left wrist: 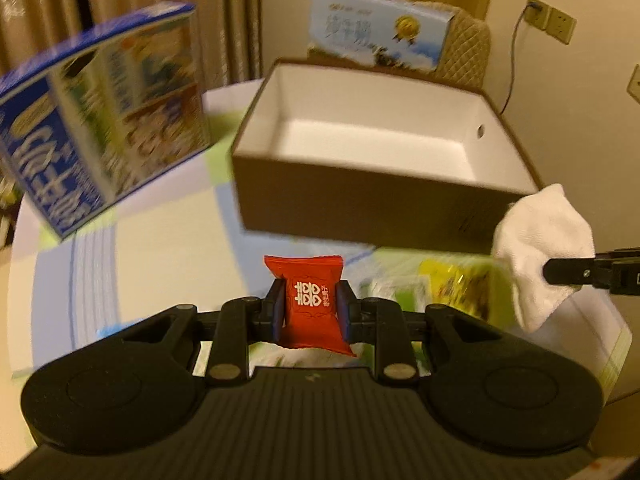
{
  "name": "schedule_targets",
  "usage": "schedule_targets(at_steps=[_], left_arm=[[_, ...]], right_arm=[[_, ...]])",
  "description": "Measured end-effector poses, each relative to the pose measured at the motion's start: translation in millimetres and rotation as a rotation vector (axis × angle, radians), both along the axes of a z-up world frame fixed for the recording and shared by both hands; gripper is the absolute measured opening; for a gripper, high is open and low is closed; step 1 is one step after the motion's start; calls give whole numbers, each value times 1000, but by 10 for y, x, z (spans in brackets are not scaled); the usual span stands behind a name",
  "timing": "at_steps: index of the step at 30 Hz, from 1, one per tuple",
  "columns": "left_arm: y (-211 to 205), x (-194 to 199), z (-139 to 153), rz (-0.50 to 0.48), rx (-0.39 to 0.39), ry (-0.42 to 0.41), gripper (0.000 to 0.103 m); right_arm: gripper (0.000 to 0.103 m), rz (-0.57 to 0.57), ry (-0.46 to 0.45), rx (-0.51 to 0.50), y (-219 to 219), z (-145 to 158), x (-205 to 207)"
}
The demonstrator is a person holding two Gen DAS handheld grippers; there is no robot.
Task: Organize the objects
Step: 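Lift the red candy packet with the left gripper while the right gripper grasps the white cloth, then lower both held items into the brown box and open both grippers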
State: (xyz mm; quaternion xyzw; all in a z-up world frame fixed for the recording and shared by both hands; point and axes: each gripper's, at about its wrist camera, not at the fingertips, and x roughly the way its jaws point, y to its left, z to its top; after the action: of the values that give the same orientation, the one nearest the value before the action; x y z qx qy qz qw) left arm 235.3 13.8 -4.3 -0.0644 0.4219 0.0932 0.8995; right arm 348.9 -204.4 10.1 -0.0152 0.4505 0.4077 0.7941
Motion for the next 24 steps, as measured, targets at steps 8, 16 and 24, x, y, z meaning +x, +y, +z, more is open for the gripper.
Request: schedule_targets(at_steps=[8, 16, 24], left_arm=[[-156, 710, 169, -61, 15, -36, 22], [-135, 1410, 144, -80, -17, -41, 22], [-41, 1899, -218, -61, -43, 38, 22]], right_arm=[[23, 18, -87, 15, 273, 229, 416], [23, 28, -133, -37, 645, 167, 882], [23, 1, -113, -97, 859, -99, 1279]])
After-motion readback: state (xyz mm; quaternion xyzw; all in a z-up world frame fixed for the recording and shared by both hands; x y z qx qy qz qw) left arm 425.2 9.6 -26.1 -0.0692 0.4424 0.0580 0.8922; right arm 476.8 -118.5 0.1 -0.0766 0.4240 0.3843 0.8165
